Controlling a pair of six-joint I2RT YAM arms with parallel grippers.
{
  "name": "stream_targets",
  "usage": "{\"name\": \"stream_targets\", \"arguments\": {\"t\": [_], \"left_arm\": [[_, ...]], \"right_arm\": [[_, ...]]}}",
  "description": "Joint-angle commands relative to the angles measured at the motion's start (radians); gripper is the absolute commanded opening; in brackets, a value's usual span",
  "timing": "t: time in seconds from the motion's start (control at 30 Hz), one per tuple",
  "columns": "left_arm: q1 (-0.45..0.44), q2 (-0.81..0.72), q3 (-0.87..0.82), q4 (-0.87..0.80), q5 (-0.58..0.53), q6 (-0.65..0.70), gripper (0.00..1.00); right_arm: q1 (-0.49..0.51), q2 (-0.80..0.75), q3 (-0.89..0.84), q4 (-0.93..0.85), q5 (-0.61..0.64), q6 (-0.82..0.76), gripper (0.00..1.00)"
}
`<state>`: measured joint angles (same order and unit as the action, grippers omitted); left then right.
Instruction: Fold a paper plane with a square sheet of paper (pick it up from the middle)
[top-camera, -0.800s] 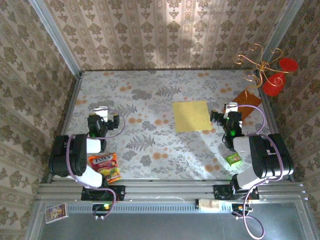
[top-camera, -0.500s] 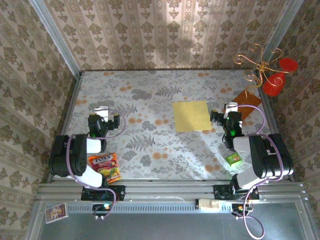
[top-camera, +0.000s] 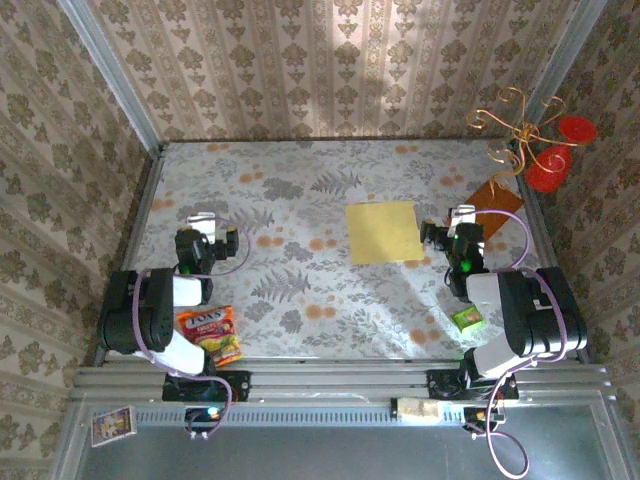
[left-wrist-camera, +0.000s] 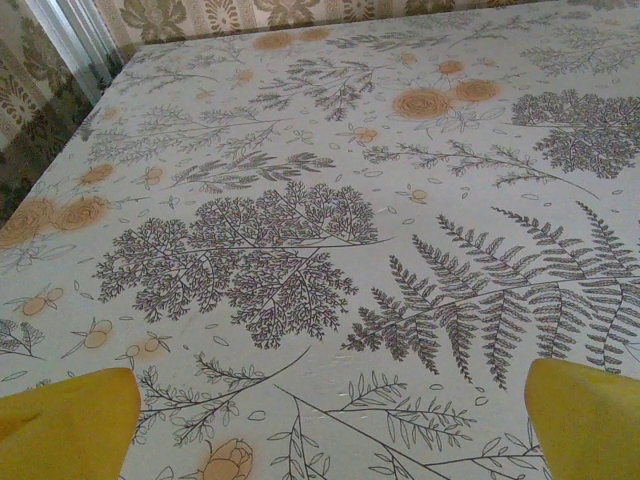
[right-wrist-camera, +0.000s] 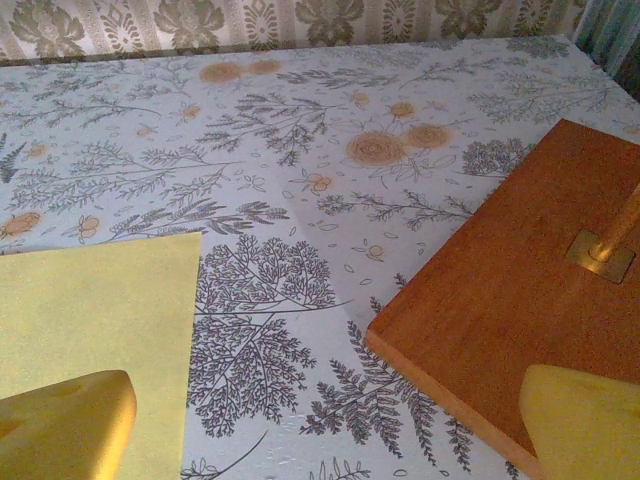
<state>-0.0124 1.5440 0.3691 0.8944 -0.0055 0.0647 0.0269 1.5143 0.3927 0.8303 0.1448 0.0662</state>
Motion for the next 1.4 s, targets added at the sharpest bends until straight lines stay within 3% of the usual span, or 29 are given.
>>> {"name": "stream_targets", "arguments": {"t": [0.0, 0.1, 0.2, 0.33, 0.43, 0.5, 0.6, 0.8, 0.9, 1.17, 1.37], "left_arm": [[0.002, -0.003, -0.043, 0.144, -0.020, -0.008, 1.00], [0.004, -0.059, -0.107, 0.217, -0.045, -0.018, 1.00], [-0.009, -0.182, -0.101, 0.096, -0.084, -0.016, 1.00], [-0.029, -0.360, -0.008, -0.211, -0.137, -0.071, 1.00], [-0.035, -0.447, 0.102, -0.476, -0.073, -0.181, 1.00], [-0.031, -0.471, 0.186, -0.662, -0.045, -0.331, 1.00], [-0.008, -0.465, 0.288, -0.858, 0.104, -0.426, 1.00], [0.034, -0.433, 0.301, -0.844, 0.423, -0.560, 1.00], [0.003, -0.410, 0.318, -0.879, 0.426, -0.562, 1.00], [-0.143, -0.302, 0.353, -0.906, 0.368, -0.539, 1.00], [-0.238, -0.183, 0.416, -0.893, 0.339, -0.552, 1.00]], "right_arm": [[0.010, -0.008, -0.022, 0.079, -0.042, -0.047, 0.99], [0.042, -0.106, -0.045, 0.034, -0.012, -0.077, 0.99], [0.093, -0.230, 0.005, -0.145, 0.039, -0.112, 1.00], [0.213, -0.335, 0.107, -0.395, 0.112, -0.074, 1.00], [0.309, -0.376, 0.189, -0.579, 0.133, 0.036, 1.00], [0.367, -0.381, 0.230, -0.663, 0.129, 0.107, 1.00], [0.405, -0.364, 0.281, -0.748, 0.067, 0.196, 1.00], [0.405, -0.237, 0.393, -0.841, -0.008, 0.284, 1.00], [0.399, -0.155, 0.451, -0.916, 0.073, 0.319, 1.00], [0.385, 0.099, 0.595, -1.080, 0.123, 0.403, 0.65], [0.371, 0.264, 0.702, -1.155, 0.104, 0.461, 0.54]]}}
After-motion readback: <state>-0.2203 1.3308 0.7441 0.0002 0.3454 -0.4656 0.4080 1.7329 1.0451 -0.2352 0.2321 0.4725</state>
